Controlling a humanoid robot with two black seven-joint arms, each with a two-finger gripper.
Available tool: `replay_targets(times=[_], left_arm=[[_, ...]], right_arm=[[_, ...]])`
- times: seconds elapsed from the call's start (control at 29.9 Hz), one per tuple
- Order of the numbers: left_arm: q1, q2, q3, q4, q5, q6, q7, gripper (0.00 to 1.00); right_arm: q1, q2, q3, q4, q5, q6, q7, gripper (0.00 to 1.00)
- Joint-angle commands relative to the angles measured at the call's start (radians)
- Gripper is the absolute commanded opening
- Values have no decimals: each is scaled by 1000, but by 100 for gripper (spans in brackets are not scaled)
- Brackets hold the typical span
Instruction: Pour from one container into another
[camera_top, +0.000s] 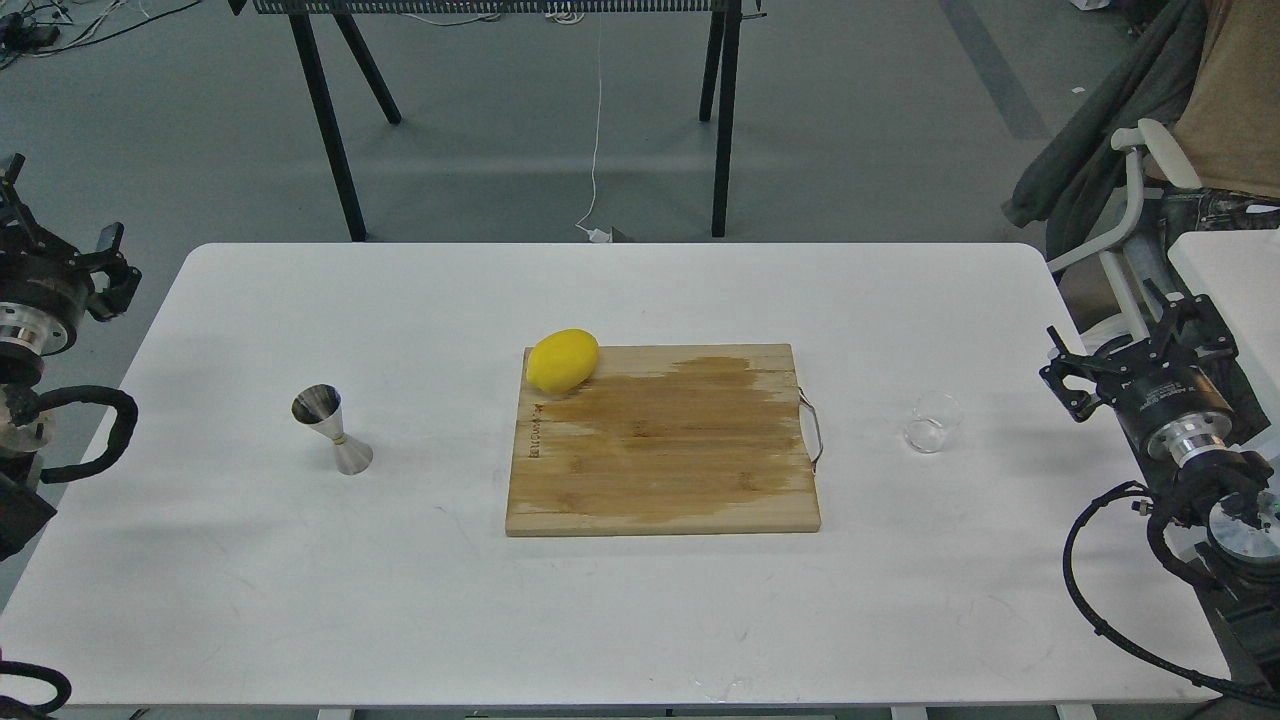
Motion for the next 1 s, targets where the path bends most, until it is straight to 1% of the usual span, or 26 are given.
replay_targets(times=[0.0,0.13,0.23,0.3,0.37,0.47,0.53,0.6,0.64,0.74,0.8,0.9,0.97], left_arm=[[-5,3,-13,0,-6,0,-8,100],[-8,0,-31,0,-10,0,-8,100],[-4,-6,-82,0,-30,0,-11,100],[2,0,-117,1,-39,0,-2,100],[7,3,-116,1,-33,0,3,100],[-2,11,-114,8,-17,0,-2,100],[-8,22,-107,47,0,0,0,100],[-39,51,-55,72,46,0,-5,100],[-76,65,-10,78,69,0,-8,100],[-146,97,158,84,94,0,-17,100],[-189,109,255,112,94,0,-37,100],[-229,100,392,168,97,0,-41,100],[-242,88,517,201,97,0,-41,100]], right_arm=[[2,-1,6,0,0,0,0,100],[2,-1,12,0,0,0,0,100],[0,-1,15,0,0,0,0,100],[0,0,15,-2,0,0,0,100],[0,0,15,0,0,0,0,100],[0,0,17,0,0,0,0,100],[0,-1,15,0,0,0,0,100],[0,-3,15,0,0,0,0,100],[0,-3,15,0,0,0,0,100],[0,-4,15,0,0,0,0,100],[0,-6,15,0,0,0,0,100],[-1,-9,15,0,0,0,0,100],[-3,-12,15,0,0,0,0,100]])
